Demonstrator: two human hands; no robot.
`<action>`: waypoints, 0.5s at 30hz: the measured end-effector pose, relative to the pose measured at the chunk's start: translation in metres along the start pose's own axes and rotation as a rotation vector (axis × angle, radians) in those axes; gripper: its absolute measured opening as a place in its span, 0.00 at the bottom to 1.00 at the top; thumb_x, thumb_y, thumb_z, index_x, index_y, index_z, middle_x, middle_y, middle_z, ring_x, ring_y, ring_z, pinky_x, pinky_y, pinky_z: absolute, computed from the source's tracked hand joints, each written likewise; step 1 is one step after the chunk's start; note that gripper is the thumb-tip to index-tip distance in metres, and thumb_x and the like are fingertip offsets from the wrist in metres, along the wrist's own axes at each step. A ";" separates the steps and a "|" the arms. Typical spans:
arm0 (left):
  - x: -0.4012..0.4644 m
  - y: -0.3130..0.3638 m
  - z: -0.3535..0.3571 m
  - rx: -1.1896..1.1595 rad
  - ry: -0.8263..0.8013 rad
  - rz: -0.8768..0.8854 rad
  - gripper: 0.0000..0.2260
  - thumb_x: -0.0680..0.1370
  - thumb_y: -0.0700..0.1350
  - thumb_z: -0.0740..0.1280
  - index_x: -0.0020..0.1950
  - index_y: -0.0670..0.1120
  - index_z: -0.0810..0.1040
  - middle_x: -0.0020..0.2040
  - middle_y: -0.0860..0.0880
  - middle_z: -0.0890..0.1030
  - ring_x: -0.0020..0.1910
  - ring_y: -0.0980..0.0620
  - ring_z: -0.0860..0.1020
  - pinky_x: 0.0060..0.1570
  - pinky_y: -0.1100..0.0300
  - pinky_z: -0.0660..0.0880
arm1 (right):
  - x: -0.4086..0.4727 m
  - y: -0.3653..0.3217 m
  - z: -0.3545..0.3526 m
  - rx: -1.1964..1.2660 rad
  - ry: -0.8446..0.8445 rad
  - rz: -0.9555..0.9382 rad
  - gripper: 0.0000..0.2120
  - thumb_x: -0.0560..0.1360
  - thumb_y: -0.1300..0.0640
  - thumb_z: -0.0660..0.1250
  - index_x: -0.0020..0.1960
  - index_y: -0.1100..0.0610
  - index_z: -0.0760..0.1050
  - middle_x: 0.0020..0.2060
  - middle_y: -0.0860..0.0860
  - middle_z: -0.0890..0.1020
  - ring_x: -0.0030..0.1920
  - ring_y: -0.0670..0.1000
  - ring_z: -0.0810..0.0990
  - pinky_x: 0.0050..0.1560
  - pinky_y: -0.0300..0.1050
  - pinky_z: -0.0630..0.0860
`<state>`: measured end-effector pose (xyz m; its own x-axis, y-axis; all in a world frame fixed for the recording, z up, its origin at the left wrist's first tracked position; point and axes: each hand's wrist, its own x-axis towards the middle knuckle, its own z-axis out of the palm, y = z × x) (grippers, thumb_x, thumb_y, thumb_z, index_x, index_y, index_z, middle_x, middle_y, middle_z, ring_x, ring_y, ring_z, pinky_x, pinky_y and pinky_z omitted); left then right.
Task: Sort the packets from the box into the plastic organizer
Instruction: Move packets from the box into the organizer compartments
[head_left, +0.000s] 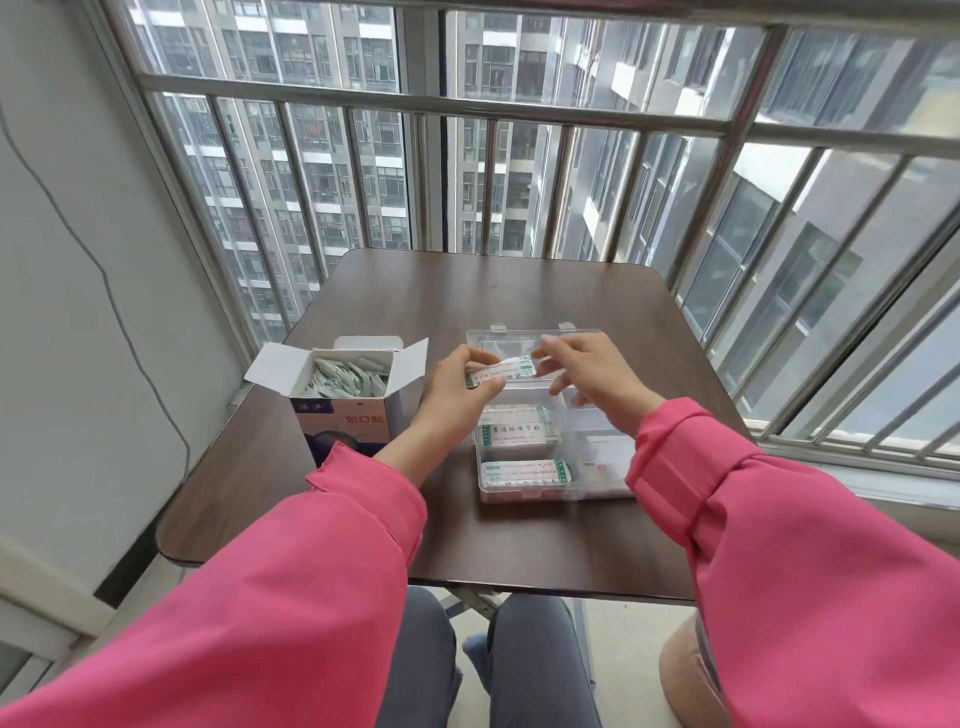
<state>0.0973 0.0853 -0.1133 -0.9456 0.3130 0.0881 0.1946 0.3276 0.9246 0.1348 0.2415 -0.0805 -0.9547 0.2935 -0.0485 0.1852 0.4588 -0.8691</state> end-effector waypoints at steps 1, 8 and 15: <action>-0.001 0.001 0.002 0.004 -0.035 0.014 0.07 0.75 0.40 0.70 0.50 0.48 0.76 0.47 0.48 0.79 0.46 0.52 0.76 0.50 0.57 0.73 | -0.002 0.000 -0.002 0.047 -0.024 -0.003 0.08 0.78 0.57 0.64 0.52 0.61 0.78 0.36 0.50 0.80 0.26 0.43 0.76 0.21 0.33 0.65; 0.000 0.000 0.005 0.226 -0.019 0.074 0.10 0.74 0.38 0.69 0.54 0.48 0.80 0.45 0.52 0.77 0.36 0.56 0.73 0.42 0.66 0.69 | 0.002 0.008 0.002 -0.142 -0.002 0.014 0.03 0.70 0.67 0.70 0.41 0.60 0.78 0.31 0.55 0.80 0.27 0.46 0.76 0.22 0.31 0.67; -0.002 -0.007 0.002 0.655 -0.017 0.157 0.09 0.77 0.48 0.64 0.55 0.49 0.80 0.55 0.46 0.74 0.59 0.46 0.69 0.59 0.53 0.68 | 0.007 0.005 0.019 -0.567 -0.024 0.013 0.06 0.69 0.62 0.70 0.37 0.53 0.78 0.39 0.52 0.82 0.46 0.54 0.81 0.48 0.48 0.77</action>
<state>0.0983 0.0845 -0.1207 -0.8899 0.4137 0.1923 0.4527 0.7482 0.4851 0.1252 0.2303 -0.0947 -0.9553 0.2862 -0.0747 0.2870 0.8358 -0.4681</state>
